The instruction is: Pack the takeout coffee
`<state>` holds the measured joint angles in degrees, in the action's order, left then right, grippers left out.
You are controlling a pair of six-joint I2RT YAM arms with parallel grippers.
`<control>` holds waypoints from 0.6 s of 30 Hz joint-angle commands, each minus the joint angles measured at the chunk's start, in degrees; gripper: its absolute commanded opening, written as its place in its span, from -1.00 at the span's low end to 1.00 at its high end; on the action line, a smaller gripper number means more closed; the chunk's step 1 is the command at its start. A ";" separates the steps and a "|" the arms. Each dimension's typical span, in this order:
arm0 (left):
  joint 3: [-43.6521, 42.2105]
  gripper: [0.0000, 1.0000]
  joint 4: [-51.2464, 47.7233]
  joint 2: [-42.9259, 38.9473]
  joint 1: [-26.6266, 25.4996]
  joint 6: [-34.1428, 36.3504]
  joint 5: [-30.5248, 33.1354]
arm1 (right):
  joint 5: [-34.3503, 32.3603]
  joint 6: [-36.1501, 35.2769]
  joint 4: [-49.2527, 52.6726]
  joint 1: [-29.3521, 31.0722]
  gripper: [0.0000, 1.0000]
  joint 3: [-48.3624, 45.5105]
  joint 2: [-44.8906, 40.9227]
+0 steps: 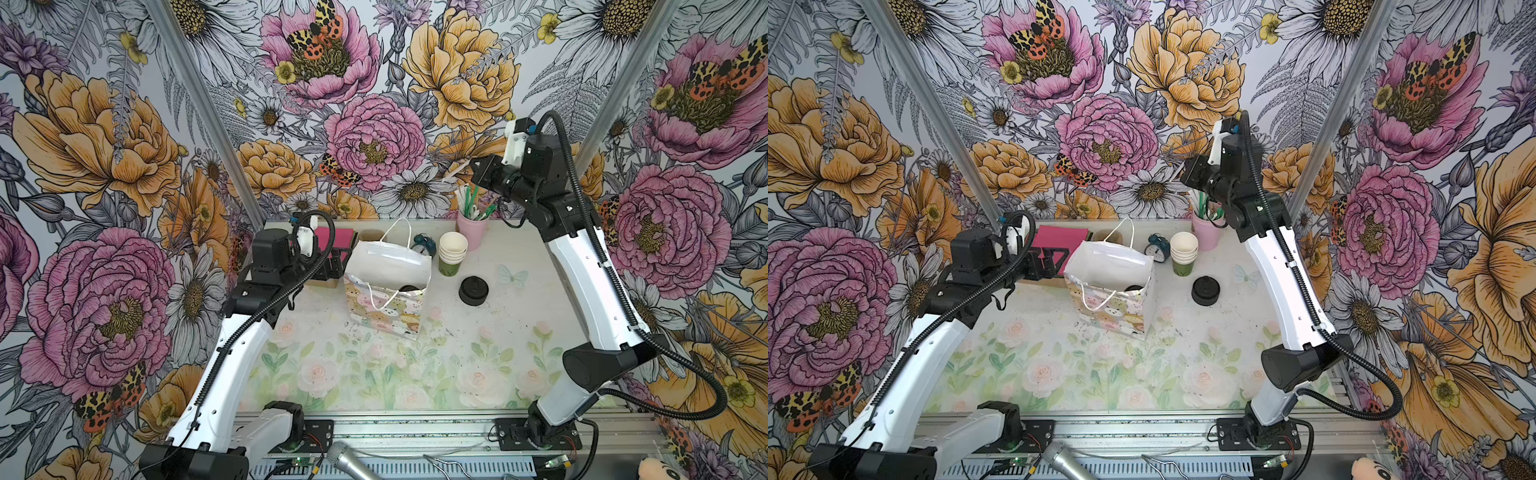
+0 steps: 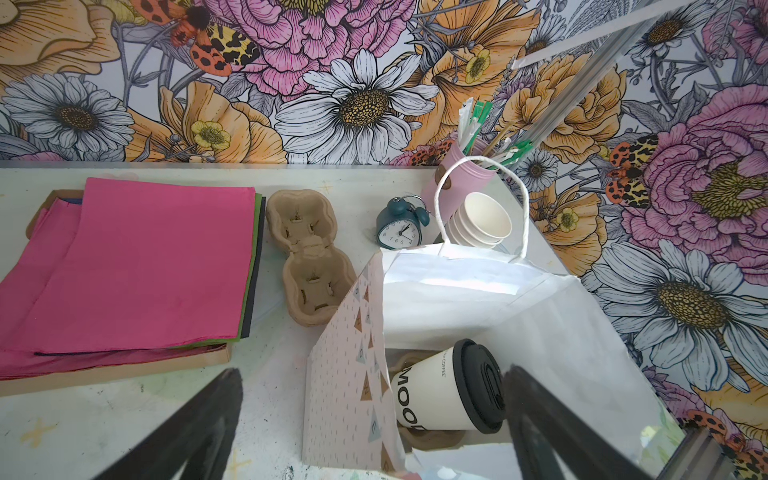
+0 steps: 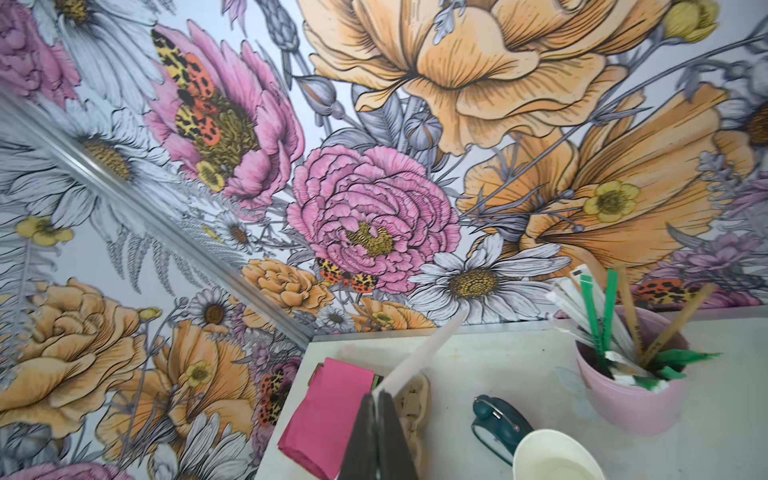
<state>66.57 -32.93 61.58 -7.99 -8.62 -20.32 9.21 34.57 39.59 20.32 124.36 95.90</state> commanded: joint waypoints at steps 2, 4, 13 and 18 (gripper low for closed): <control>0.04 0.98 1.96 -0.98 0.56 -0.43 1.20 | 10.59 -1.89 -0.48 3.34 -1.00 0.94 -2.60; 0.04 0.98 1.95 -0.95 0.50 -0.51 1.23 | 13.97 -2.11 -0.36 4.90 -1.00 0.09 -3.23; -0.44 0.98 1.98 -1.23 0.54 -0.87 1.58 | 23.23 -5.88 1.53 10.89 -1.00 -9.25 -8.34; -0.52 0.98 1.93 -1.33 0.44 -0.89 1.45 | 25.14 -7.38 2.89 12.84 -1.00 -14.70 -11.07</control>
<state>66.57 -32.75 61.56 -7.99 -9.06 -20.08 31.46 29.19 41.39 32.34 111.35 86.78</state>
